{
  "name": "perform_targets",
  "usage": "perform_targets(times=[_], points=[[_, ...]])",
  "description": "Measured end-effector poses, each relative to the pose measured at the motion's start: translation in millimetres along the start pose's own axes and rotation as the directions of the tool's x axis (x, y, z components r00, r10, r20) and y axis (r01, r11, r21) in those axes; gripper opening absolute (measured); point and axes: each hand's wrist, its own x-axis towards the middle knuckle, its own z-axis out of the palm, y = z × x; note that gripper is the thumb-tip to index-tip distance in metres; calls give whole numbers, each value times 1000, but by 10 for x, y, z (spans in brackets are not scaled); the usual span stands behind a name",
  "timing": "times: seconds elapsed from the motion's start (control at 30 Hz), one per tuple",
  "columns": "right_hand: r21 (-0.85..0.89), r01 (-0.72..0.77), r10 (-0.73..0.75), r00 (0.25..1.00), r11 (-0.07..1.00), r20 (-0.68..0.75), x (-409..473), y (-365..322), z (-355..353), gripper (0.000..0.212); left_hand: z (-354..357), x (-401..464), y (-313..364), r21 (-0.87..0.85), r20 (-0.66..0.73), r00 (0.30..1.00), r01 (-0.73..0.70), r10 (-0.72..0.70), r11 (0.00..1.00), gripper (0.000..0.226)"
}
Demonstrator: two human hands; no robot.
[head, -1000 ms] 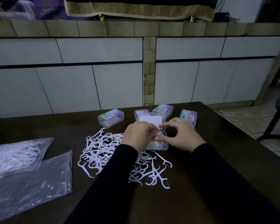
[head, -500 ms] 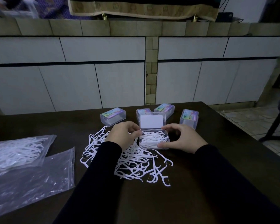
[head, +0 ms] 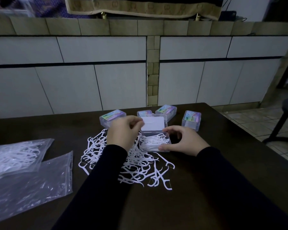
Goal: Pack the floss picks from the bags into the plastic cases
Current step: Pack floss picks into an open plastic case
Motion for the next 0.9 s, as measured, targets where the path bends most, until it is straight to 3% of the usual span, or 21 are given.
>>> perform_targets(times=[0.13,0.27,0.37,0.53,0.73,0.9], points=[[10,12,-12,1000,1000,-5,-11,-17,-1,73,191,-28,92,231,171,978,-155,117,960,18],[15,29,-29,1000,999,-5,-26,-18,-15,70,169,44,43,216,280,957,-134,70,967,14],[6,31,-31,999,999,-7,-27,-22,-21,69,108,100,-5,212,269,960,-139,79,967,13],[17,42,-42,999,999,6,-24,-20,-18,70,18,97,2,213,366,931,-62,-20,975,54],[30,33,-33,999,999,7,-34,-20,-20,71,-113,85,-168,206,462,873,64,-155,976,30],[21,30,-30,999,999,11,-22,-16,-14,70,-89,96,-181,182,429,890,81,-153,980,17]])
